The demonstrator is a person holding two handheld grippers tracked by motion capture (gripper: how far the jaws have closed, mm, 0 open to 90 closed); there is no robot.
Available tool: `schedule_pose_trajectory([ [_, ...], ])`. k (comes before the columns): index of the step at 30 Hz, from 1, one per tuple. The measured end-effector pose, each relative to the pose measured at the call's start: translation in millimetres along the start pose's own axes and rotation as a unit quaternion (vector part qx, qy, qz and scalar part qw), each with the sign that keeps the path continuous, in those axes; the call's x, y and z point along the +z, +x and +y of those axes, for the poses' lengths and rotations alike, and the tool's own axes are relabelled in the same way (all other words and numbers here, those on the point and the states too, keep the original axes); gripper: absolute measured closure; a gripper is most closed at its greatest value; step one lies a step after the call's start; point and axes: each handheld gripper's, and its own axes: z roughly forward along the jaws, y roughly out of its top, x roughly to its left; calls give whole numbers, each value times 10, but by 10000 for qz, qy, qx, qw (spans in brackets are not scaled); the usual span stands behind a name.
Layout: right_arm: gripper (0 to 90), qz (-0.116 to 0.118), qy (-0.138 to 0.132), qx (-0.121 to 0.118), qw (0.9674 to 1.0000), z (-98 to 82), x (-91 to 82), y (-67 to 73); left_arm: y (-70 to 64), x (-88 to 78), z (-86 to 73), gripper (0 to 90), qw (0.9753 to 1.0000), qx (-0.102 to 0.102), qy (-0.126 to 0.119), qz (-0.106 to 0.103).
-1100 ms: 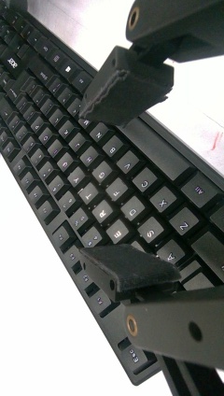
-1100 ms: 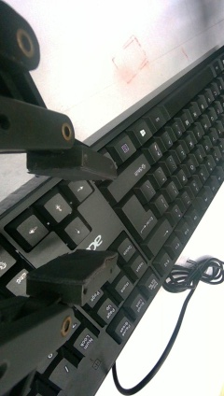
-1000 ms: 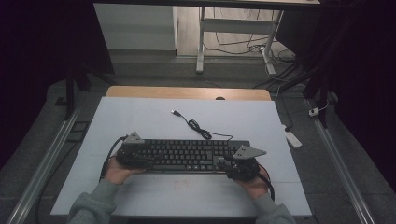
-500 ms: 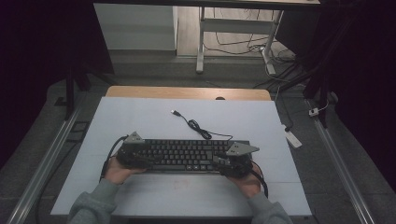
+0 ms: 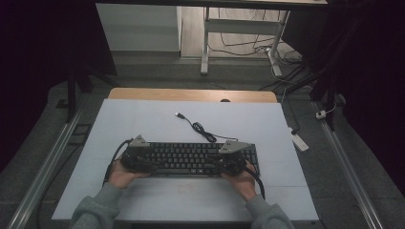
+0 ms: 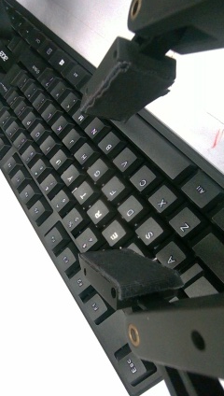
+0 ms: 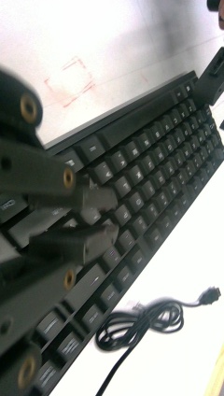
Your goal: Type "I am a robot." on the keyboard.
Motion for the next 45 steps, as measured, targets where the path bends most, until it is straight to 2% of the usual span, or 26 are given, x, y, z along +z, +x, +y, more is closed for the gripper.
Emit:
schedule_pose_trajectory([
  [2,897,65,29,-17,10000,33,53,10,0,1,0,252,10000,5,6,-1],
  [15,897,128,191,-90,9997,214,423,45,9,-2,-6,256,10000,-3,13,21],
  [22,896,102,258,-88,9996,256,558,48,5,-5,-6,257,10000,13,17,18],
  [34,892,76,397,-53,9992,294,720,40,4,-4,-7,257,10000,15,25,19],
  [45,890,31,487,-37,9988,295,780,35,1,-2,-8,258,10000,20,25,15],
])
